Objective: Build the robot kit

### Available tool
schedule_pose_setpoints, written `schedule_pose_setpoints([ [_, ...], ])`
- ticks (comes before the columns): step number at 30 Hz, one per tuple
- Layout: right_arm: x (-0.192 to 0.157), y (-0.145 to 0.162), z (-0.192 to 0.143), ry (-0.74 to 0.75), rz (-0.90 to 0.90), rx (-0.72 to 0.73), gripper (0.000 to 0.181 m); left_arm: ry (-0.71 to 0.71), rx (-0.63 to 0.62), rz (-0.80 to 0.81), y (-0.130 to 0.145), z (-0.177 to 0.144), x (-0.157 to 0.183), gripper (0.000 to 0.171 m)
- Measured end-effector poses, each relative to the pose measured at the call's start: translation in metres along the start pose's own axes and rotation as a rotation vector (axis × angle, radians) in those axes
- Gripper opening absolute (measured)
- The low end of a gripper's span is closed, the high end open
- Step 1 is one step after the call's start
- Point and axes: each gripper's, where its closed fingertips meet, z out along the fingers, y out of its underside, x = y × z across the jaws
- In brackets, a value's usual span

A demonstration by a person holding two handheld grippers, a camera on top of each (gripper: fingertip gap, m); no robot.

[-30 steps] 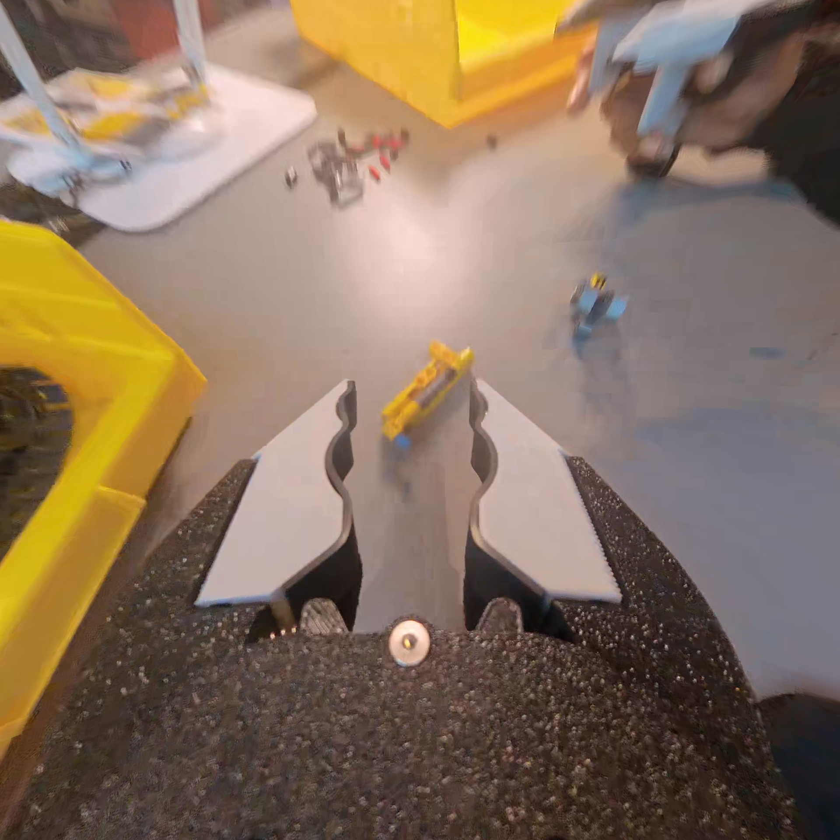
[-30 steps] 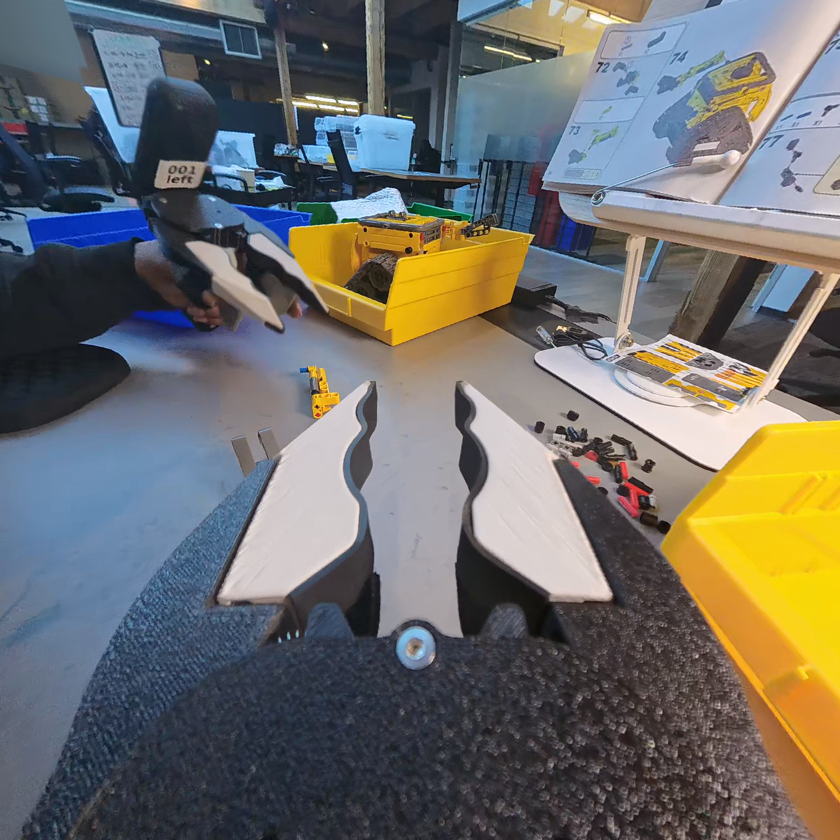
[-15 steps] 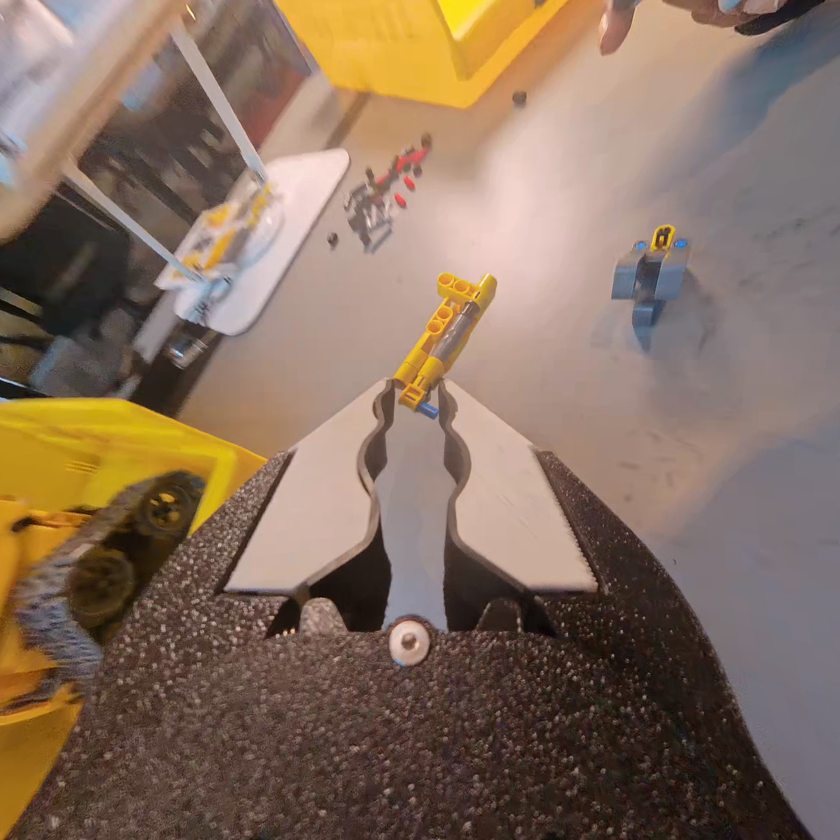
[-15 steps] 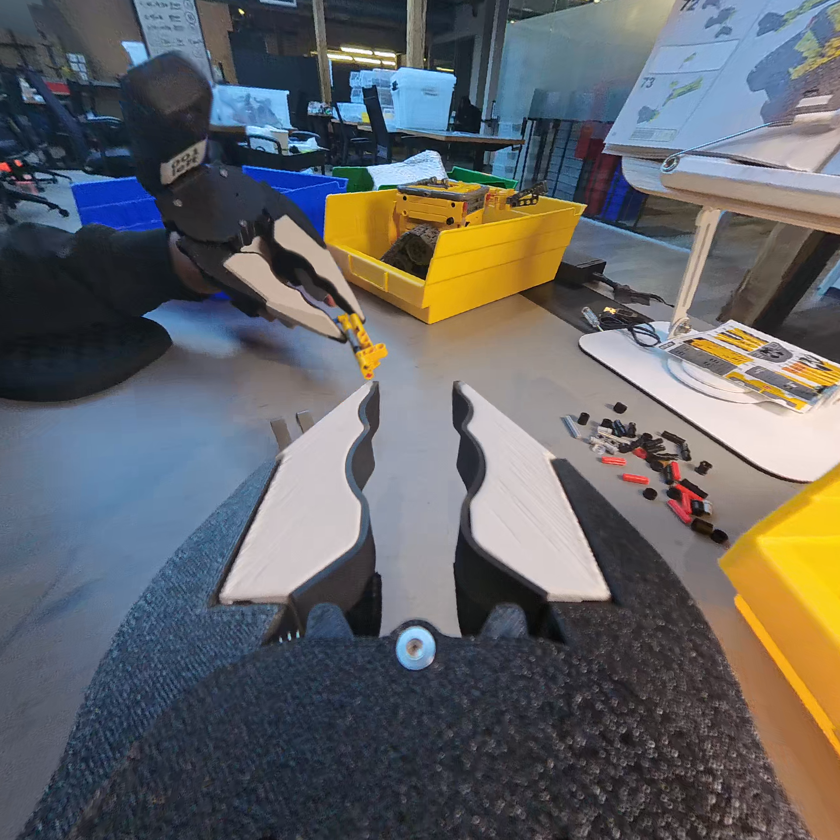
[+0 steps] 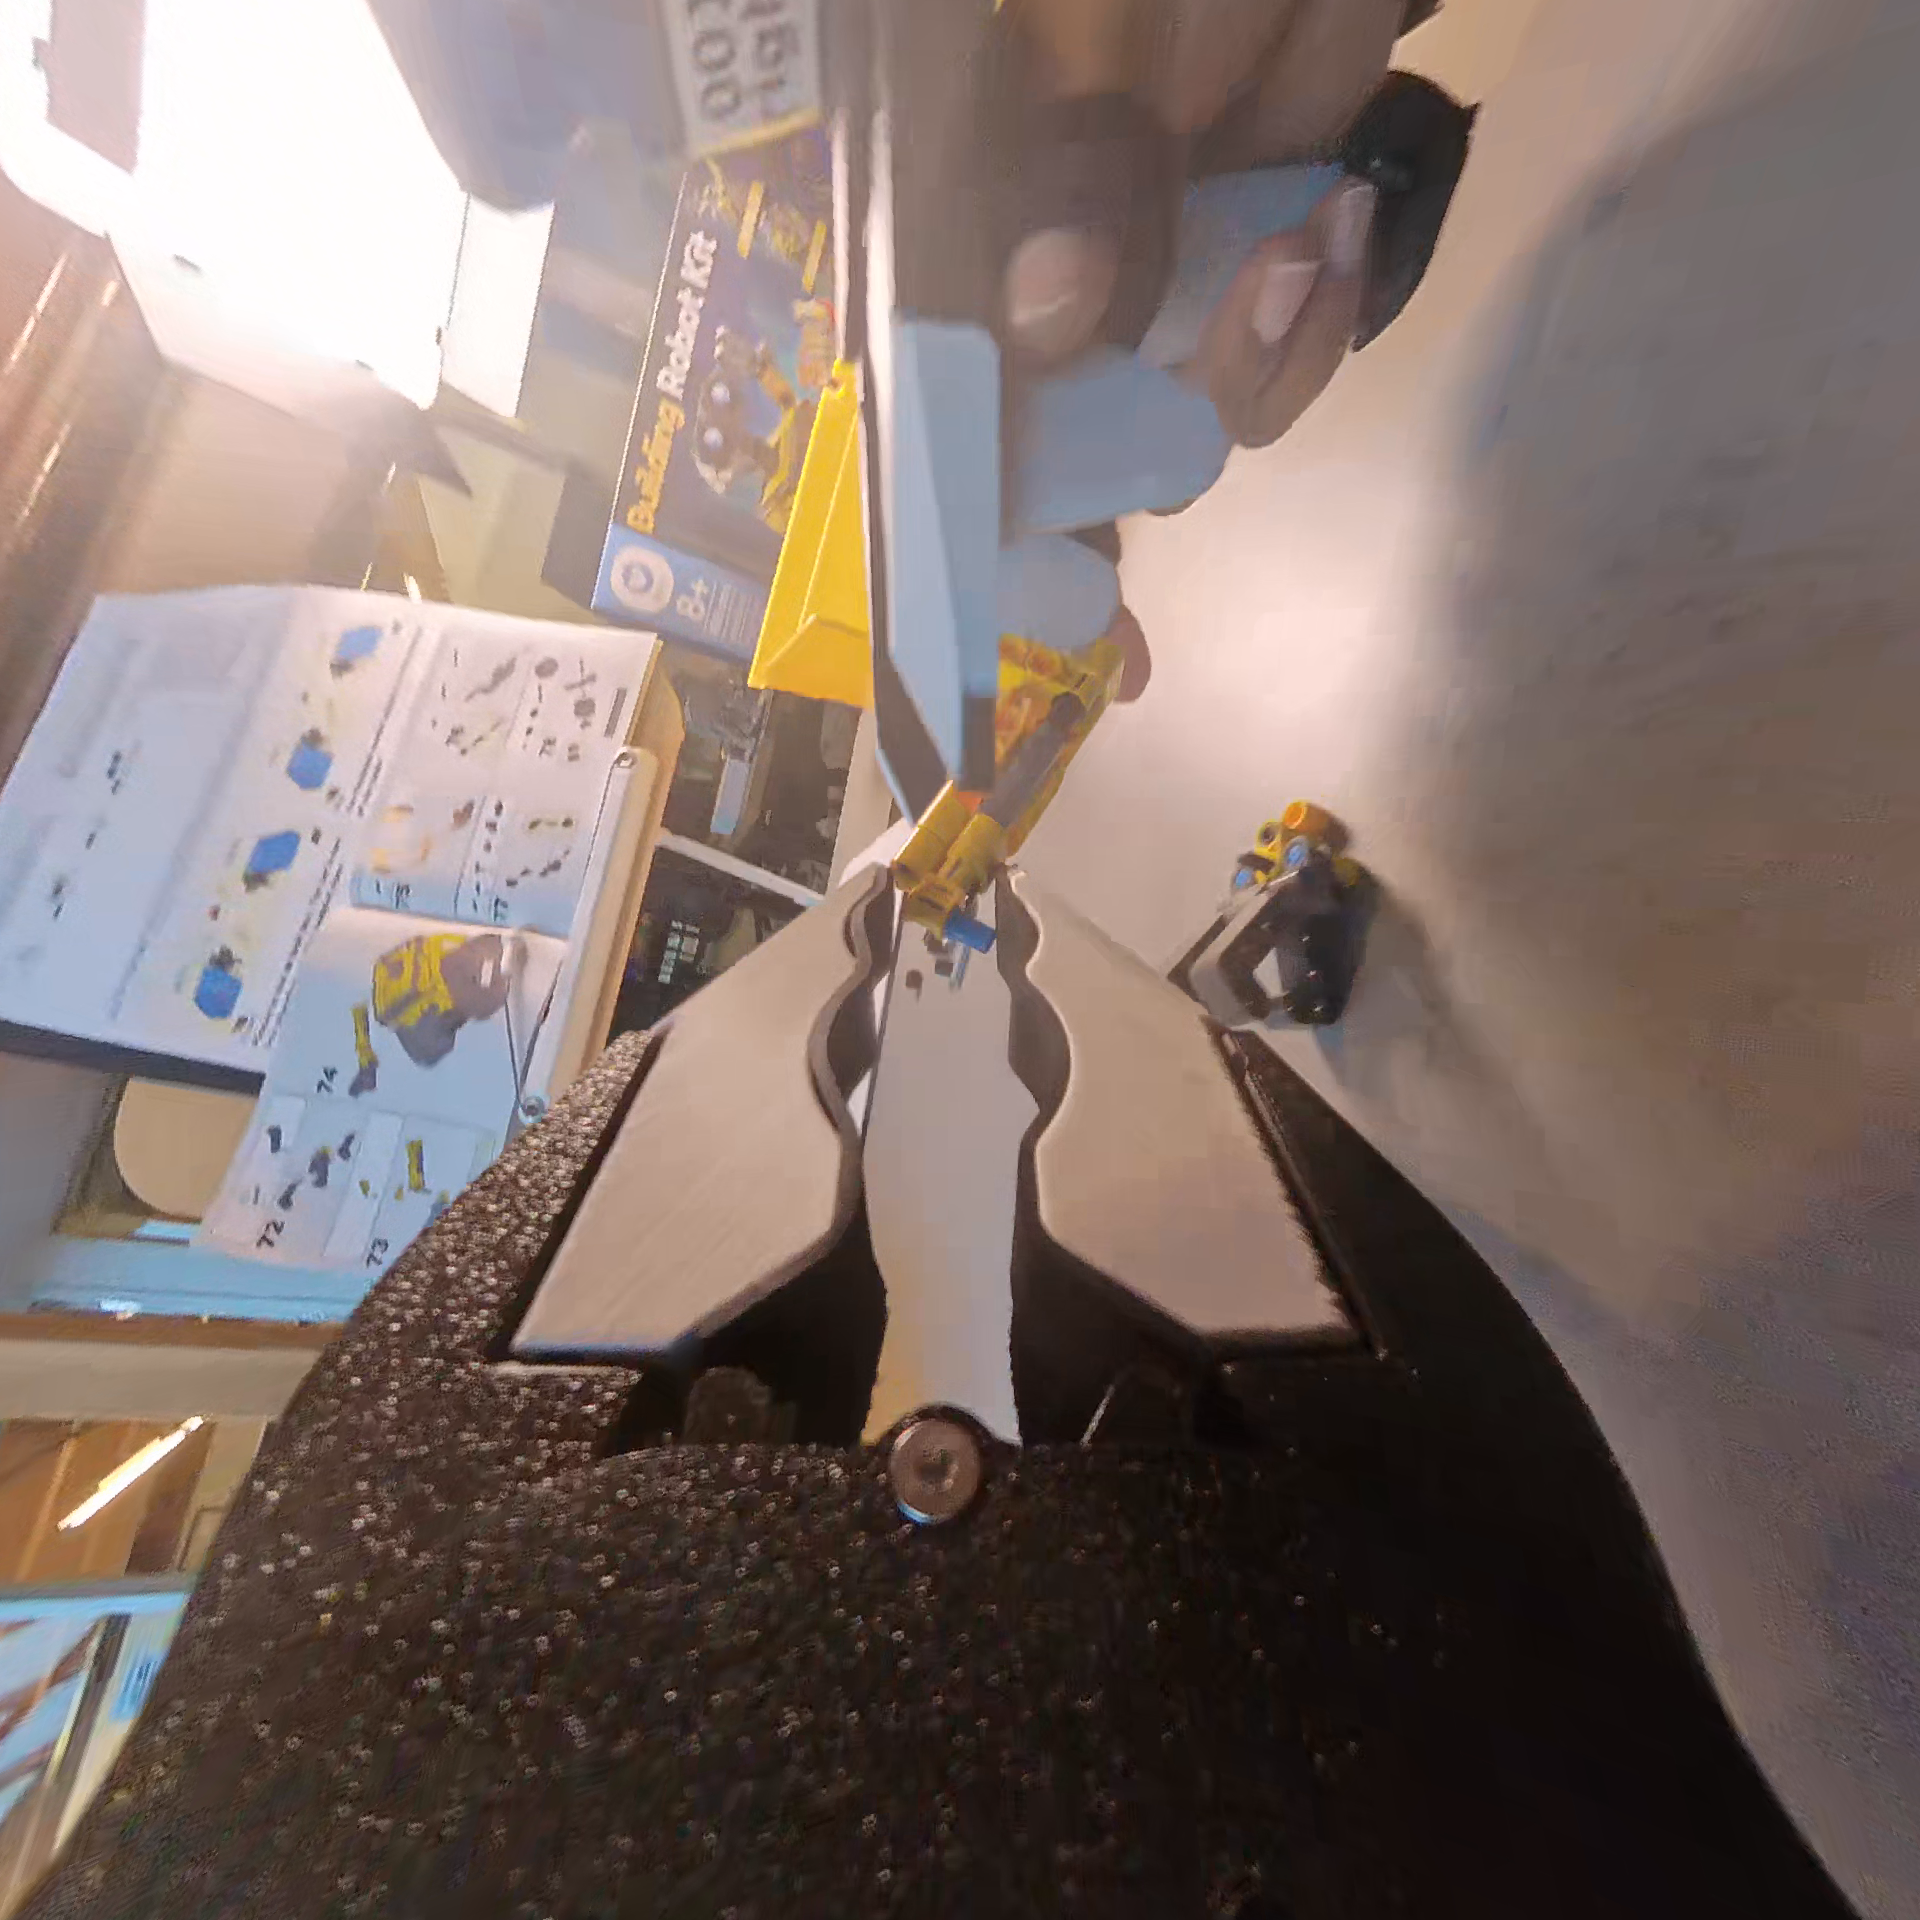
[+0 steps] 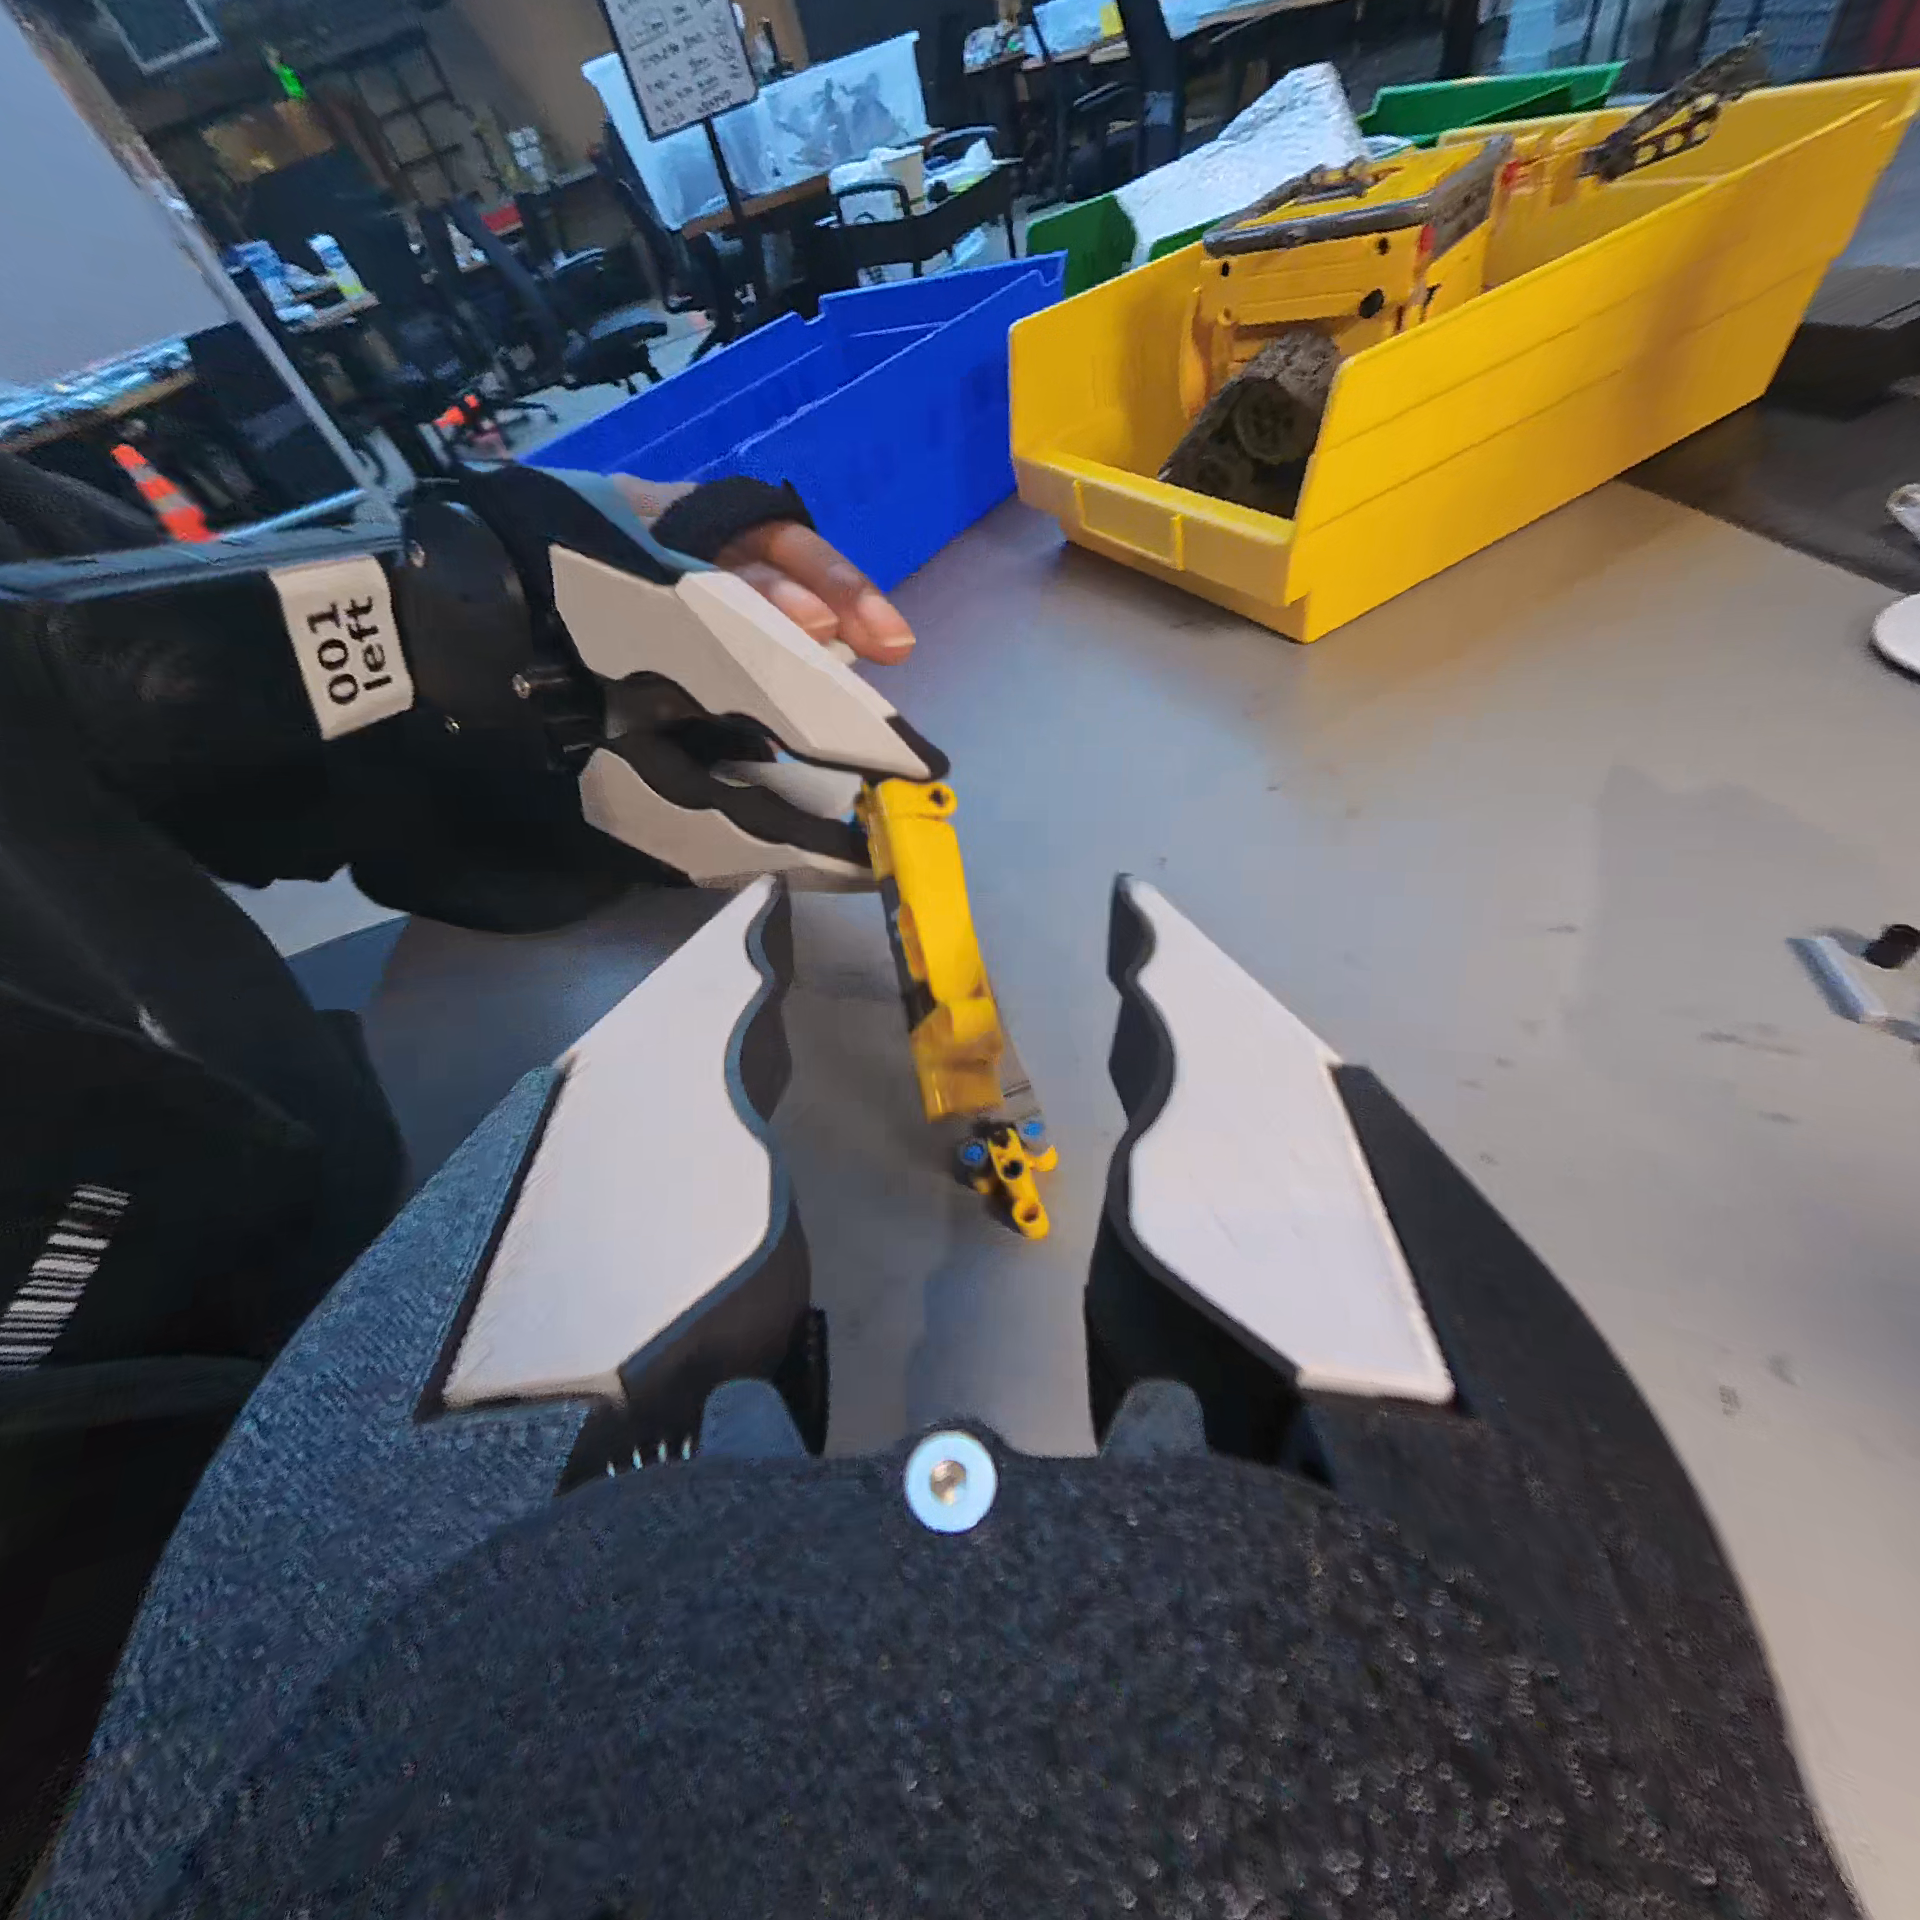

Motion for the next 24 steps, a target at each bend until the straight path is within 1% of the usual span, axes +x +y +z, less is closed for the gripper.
schedule_pose_setpoints([
  [1, -0.005, 0.001, 0.001, -0.03, 0.0, -0.01, 0.047, 0.008, 0.01, 0.016, -0.005, 0.001, 0.004, 0.018],
  [2, -0.009, 0.004, 0.001, -0.052, -0.007, -0.024, 0.028, 0.013, 0.017, 0.026, -0.007, 0.001, 0.007, 0.018],
  [3, -0.013, 0.007, 0.001, -0.069, -0.017, -0.04, 0.016, 0.018, 0.02, 0.03, -0.008, 0.001, 0.009, 0.018],
  [8, -0.016, 0.008, -0.004, -0.089, -0.031, -0.053, 0.016, 0.009, 0.039, 0.036, -0.013, 0.001, 0.009, 0.018],
  [10, -0.017, 0.01, -0.004, -0.096, -0.045, -0.07, 0.02, -0.001, 0.042, 0.055, -0.016, 0.001, 0.008, 0.018],
  [14, -0.02, 0.014, -0.005, -0.098, -0.102, -0.107, 0.016, 0.005, 0.057, 0.053, -0.018, 0.001, 0.011, 0.018],
  [15, -0.019, 0.013, -0.007, -0.09, -0.123, -0.113, 0.016, 0.013, 0.062, 0.006, -0.016, 0.002, 0.009, 0.022],
  [17, -0.005, 0.016, -0.018, -0.026, -0.199, -0.169, 0.016, 0.073, 0.07, -0.19, -0.009, 0.001, 0.006, 0.028],
  [19, 0.025, 0.034, -0.037, 0.099, -0.324, -0.303, 0.016, 0.148, 0.092, -0.461, -0.001, -0.003, -0.002, 0.036],
  [20, 0.036, 0.045, -0.046, 0.132, -0.386, -0.361, 0.016, 0.187, 0.114, -0.613, 0.001, -0.006, -0.008, 0.039],
  [22, 0.047, 0.064, -0.055, 0.153, -0.438, -0.423, 0.016, 0.282, 0.15, -0.885, 0.009, -0.008, -0.014, 0.047],
  [23, 0.05, 0.073, -0.057, 0.154, -0.454, -0.457, 0.016, 0.322, 0.161, -0.987, 0.014, -0.008, -0.015, 0.049],
  [24, 0.051, 0.08, -0.056, 0.152, -0.471, -0.485, 0.016, 0.354, 0.165, -1.056, 0.02, -0.008, -0.014, 0.049],
])
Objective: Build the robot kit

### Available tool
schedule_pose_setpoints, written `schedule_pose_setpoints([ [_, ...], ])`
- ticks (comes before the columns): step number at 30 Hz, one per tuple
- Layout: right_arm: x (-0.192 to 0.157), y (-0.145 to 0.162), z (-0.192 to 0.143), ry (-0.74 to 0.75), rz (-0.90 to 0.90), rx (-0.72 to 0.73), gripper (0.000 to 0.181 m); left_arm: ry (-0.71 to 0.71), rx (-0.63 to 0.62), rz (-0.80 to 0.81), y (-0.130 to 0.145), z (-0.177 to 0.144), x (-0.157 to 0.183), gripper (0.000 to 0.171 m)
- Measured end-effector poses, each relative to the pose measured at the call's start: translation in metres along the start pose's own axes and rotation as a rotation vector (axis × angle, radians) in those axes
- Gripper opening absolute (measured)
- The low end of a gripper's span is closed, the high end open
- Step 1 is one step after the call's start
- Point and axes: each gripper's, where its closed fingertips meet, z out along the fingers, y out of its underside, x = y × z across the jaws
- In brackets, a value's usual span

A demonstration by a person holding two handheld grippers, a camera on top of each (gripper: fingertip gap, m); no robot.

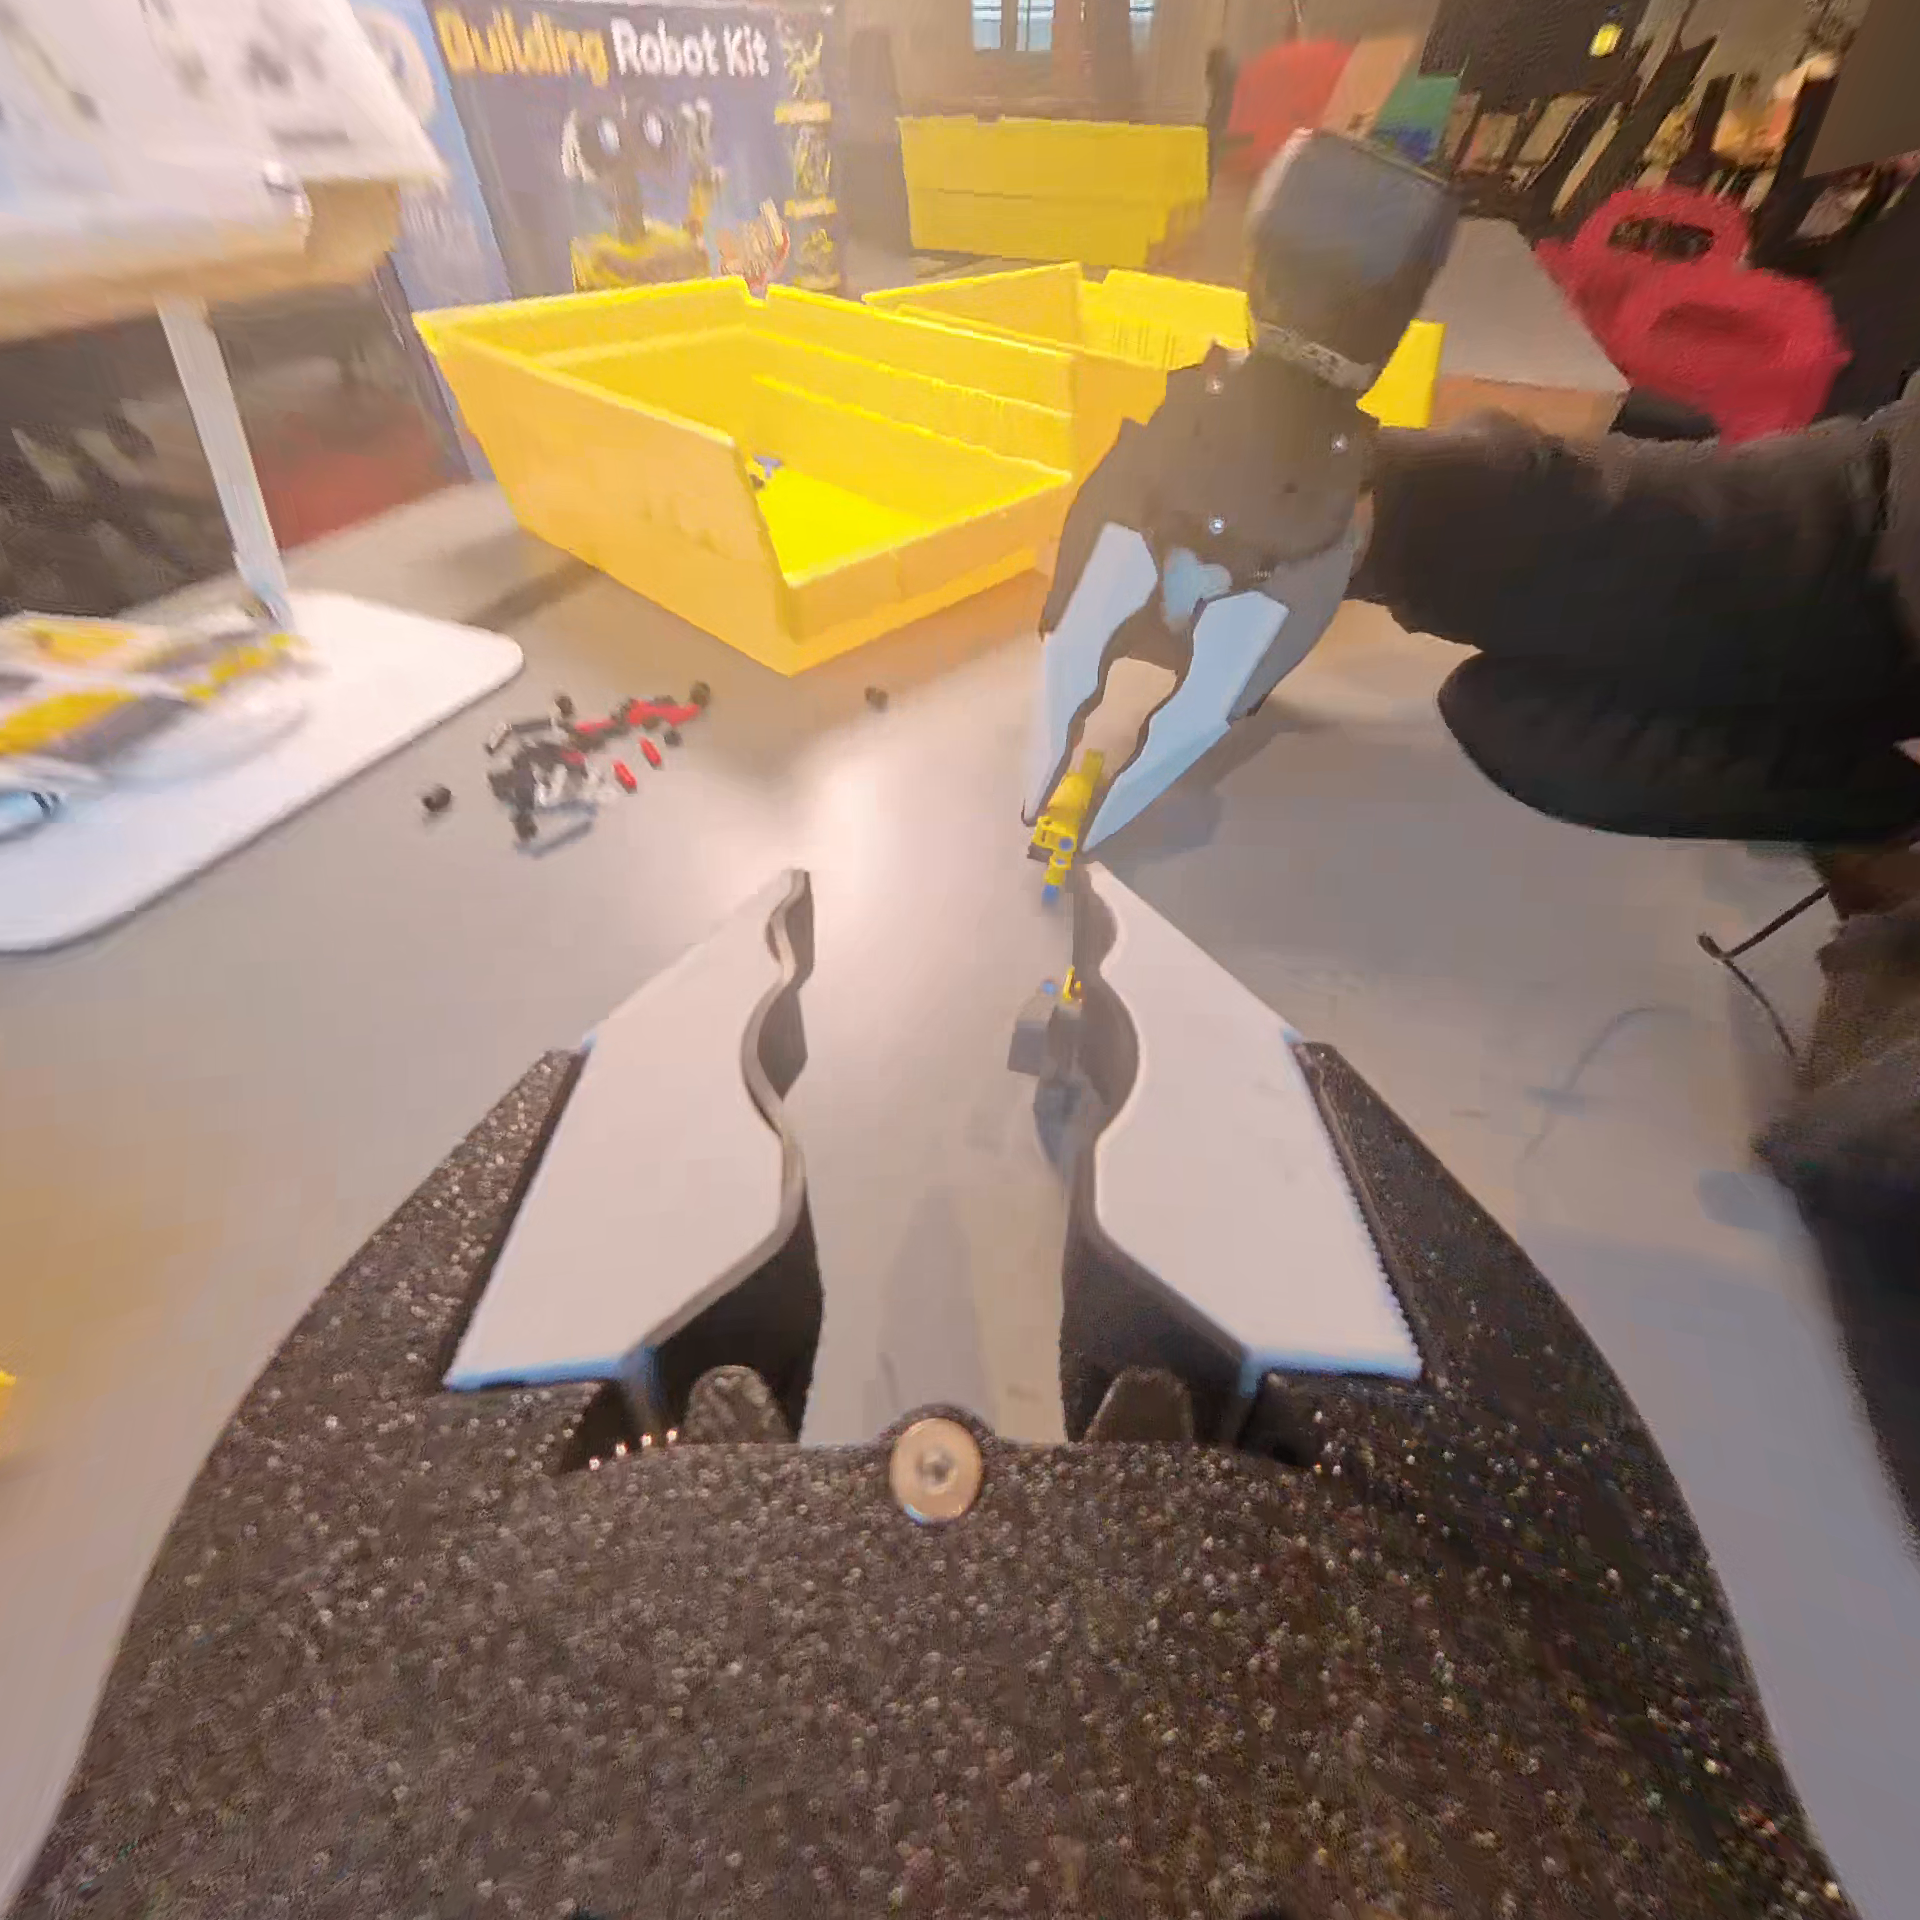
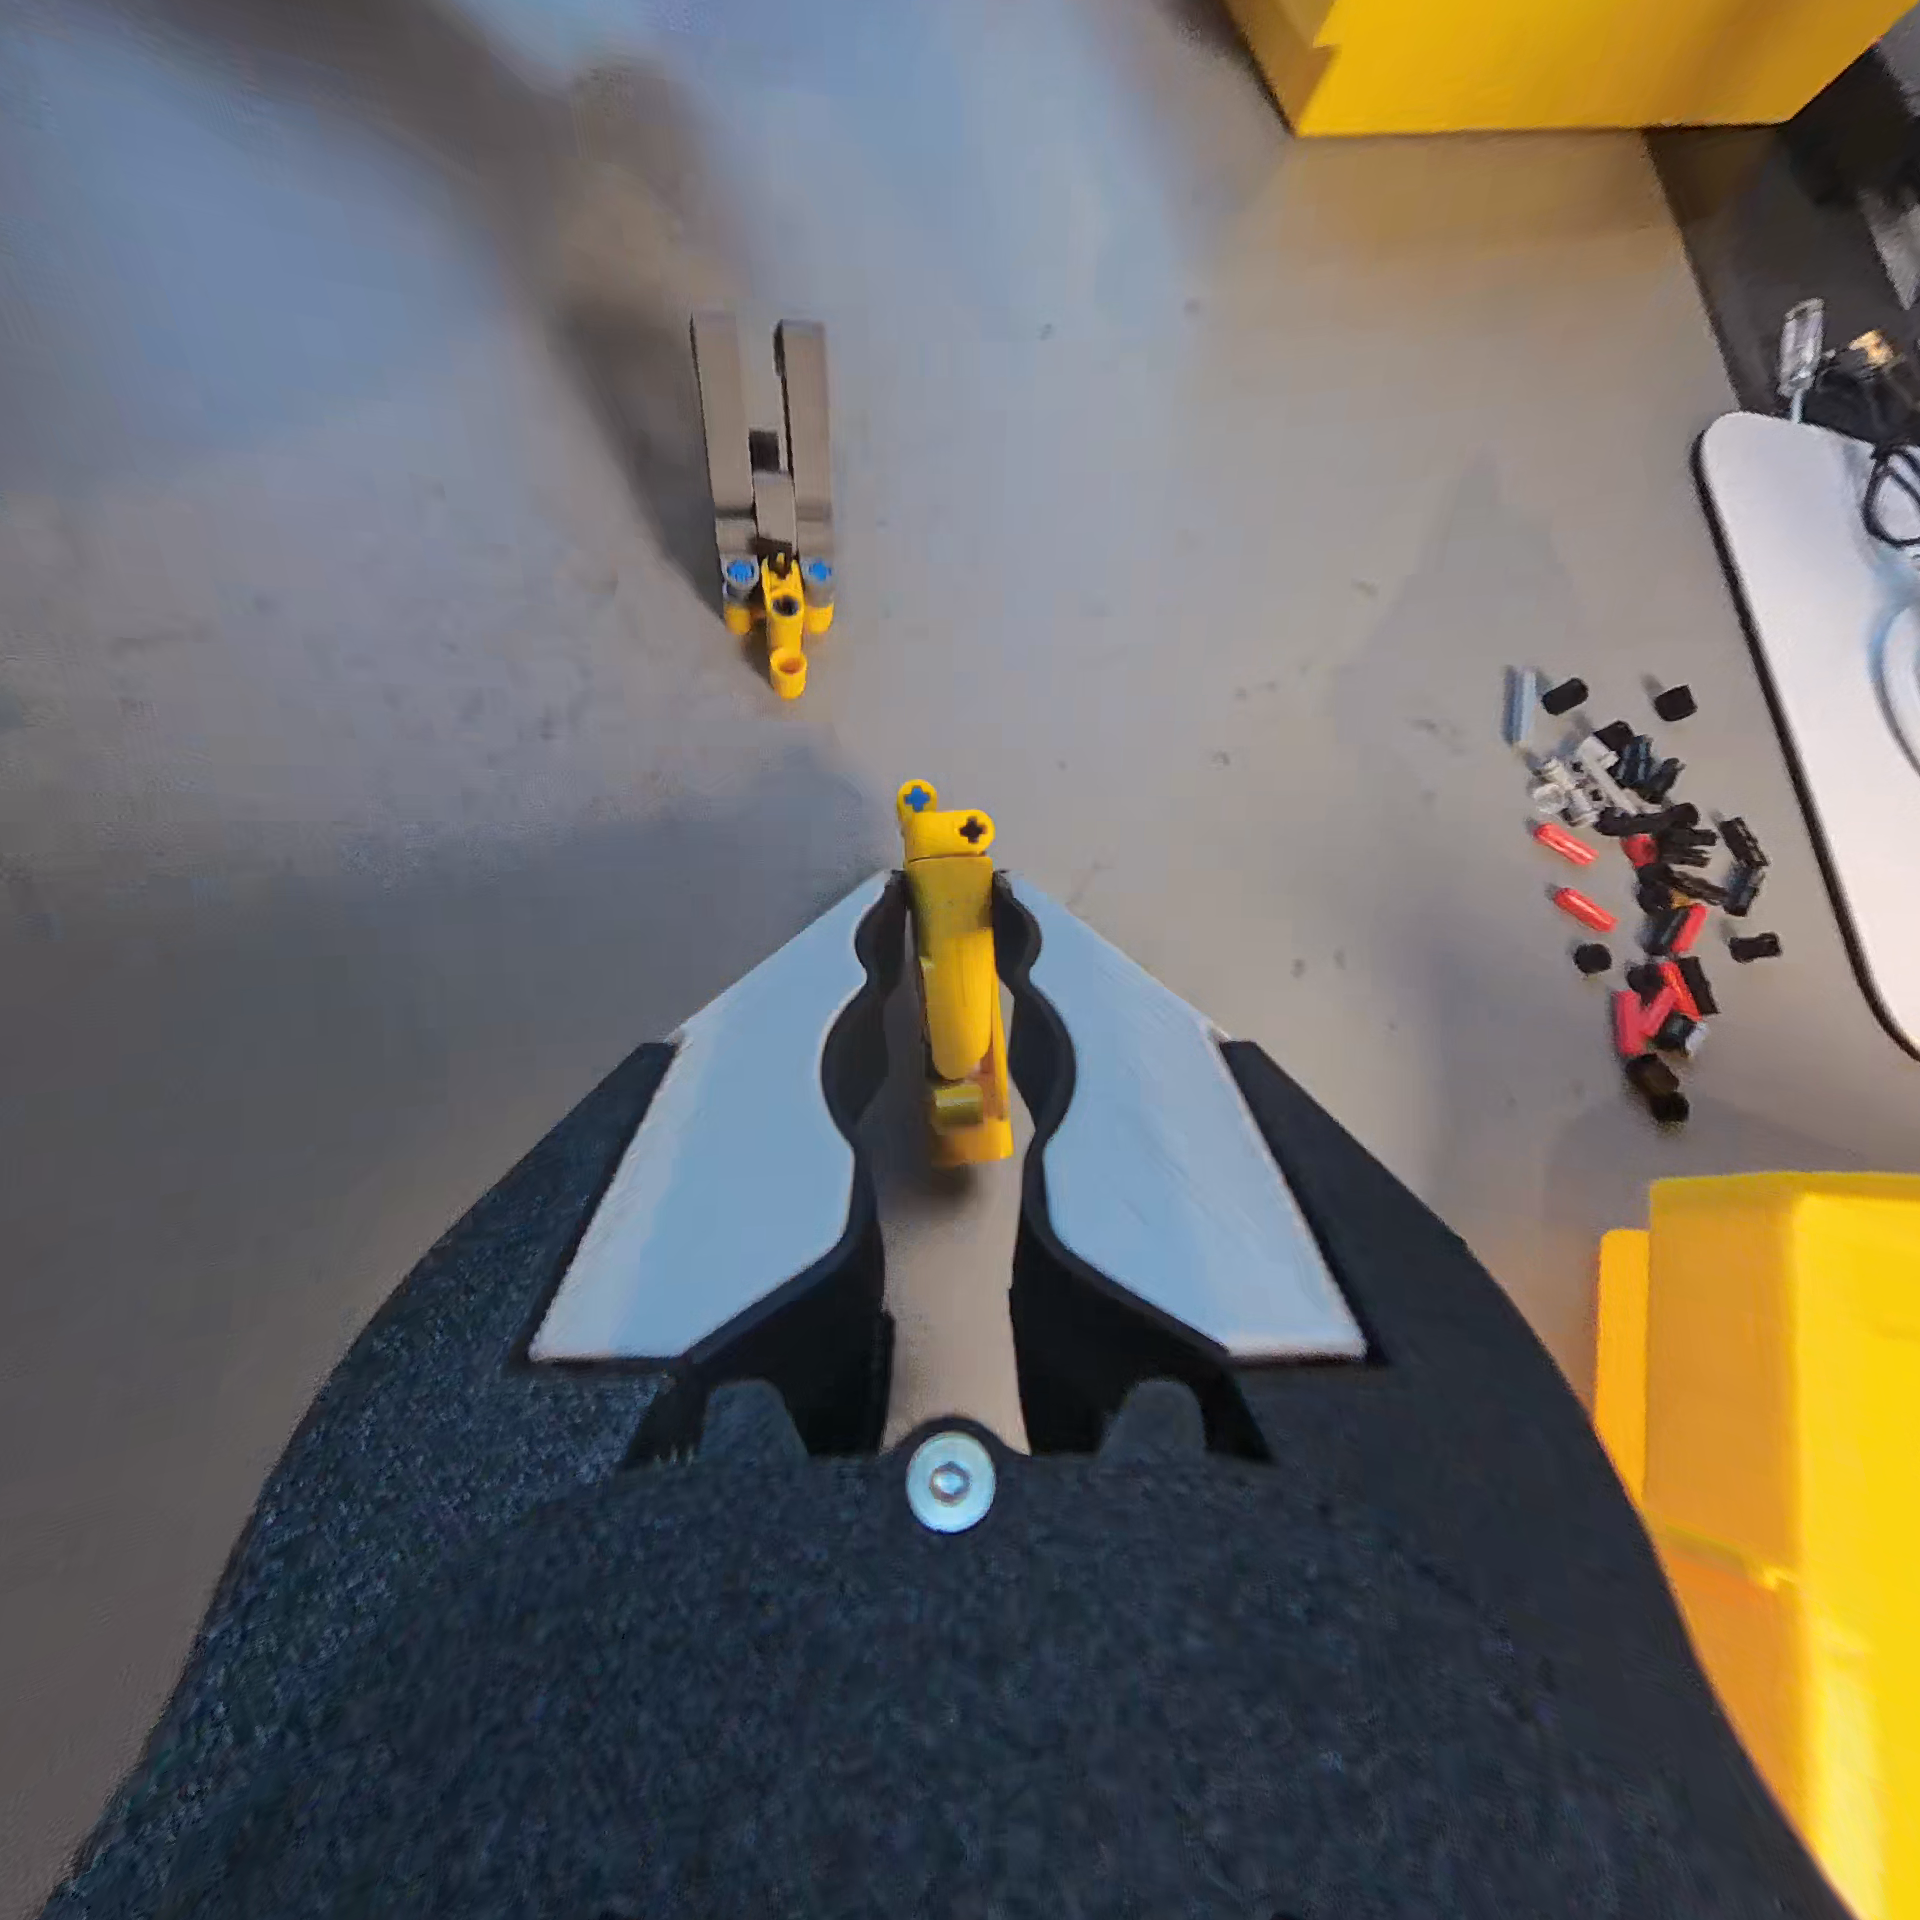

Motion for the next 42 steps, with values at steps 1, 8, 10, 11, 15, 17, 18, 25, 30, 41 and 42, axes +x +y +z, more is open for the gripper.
schedule_pose_setpoints([
  [1, -0.002, 0.004, 0.003, -0.006, -0.018, -0.019, 0.016, 0.012, -0.01, -0.039, 0.005, -0.001, -0.004, 0.05],
  [8, 0.004, -0.008, -0.005, 0.018, 0.017, 0.017, 0.035, 0.021, -0.125, 0.015, 0.028, 0.009, 0.002, 0.054],
  [10, 0.031, -0.04, -0.042, 0.117, 0.093, 0.159, 0.04, 0.014, -0.118, 0.01, 0.026, 0.009, 0.001, 0.054],
  [11, 0.054, -0.052, -0.068, 0.201, 0.135, 0.218, 0.039, 0.011, -0.107, -0.006, 0.025, 0.008, -0.001, 0.054],
  [15, 0.156, -0.055, -0.165, 0.533, 0.264, 0.26, 0.025, -0.027, -0.069, -0.073, 0.02, 0.004, -0.014, 0.051],
  [17, 0.209, -0.028, -0.182, 0.599, 0.326, 0.144, 0.024, -0.031, -0.06, -0.099, 0.02, 0.004, -0.016, 0.051],
  [18, 0.233, -0.009, -0.179, 0.584, 0.371, 0.066, 0.024, -0.028, -0.06, -0.105, 0.021, 0.004, -0.016, 0.051],
  [25, 0.328, 0.111, -0.098, 0.389, 0.678, -0.213, 0.018, -0.004, -0.021, -0.165, 0.014, 0.003, -0.013, 0.05],
  [30, 0.339, 0.15, -0.061, 0.321, 0.762, -0.312, 0.014, -0.011, -0.023, -0.179, 0.018, -0.001, -0.02, 0.049],
  [41, 0.346, 0.171, -0.049, 0.285, 0.737, -0.393, 0.015, -0.001, -0.023, -0.211, 0.02, 0.0, -0.023, 0.047],
  [42, 0.346, 0.17, -0.049, 0.275, 0.732, -0.394, 0.015, -0.001, -0.02, -0.218, 0.02, 0.0, -0.024, 0.047],
])
